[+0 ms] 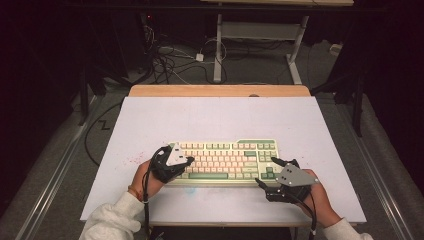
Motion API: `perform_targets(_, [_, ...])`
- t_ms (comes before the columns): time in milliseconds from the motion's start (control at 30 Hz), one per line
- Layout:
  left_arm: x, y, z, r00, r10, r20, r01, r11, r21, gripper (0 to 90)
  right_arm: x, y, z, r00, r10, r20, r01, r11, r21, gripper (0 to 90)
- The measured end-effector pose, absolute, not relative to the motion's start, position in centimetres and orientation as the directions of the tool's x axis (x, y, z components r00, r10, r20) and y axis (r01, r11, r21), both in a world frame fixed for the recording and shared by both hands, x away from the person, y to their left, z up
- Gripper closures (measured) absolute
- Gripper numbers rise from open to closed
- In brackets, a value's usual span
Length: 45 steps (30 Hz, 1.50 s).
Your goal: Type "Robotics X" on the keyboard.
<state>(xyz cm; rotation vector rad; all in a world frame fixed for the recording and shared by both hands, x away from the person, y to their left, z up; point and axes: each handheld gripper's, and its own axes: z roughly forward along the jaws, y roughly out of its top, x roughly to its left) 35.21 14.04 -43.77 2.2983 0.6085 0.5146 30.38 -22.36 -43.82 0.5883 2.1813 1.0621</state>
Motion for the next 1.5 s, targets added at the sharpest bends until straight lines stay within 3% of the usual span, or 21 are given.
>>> perform_targets(1133, [36.4, 14.2, -45.7, 0.809, 0.567, 0.155, 0.340, -0.667, 0.663, 87.7, 30.3, -22.1, -44.0, -0.708, 0.613, -0.350, 0.116, 0.589, 0.800, 21.4])
perform_targets(1500, [35.8, 14.3, -44.8, 0.807, 0.560, 0.187, 0.305, -0.666, 0.681, 87.7, 30.3, -22.2, -43.9, -0.704, 0.615, -0.355, 0.109, 0.587, 0.802, 21.4])
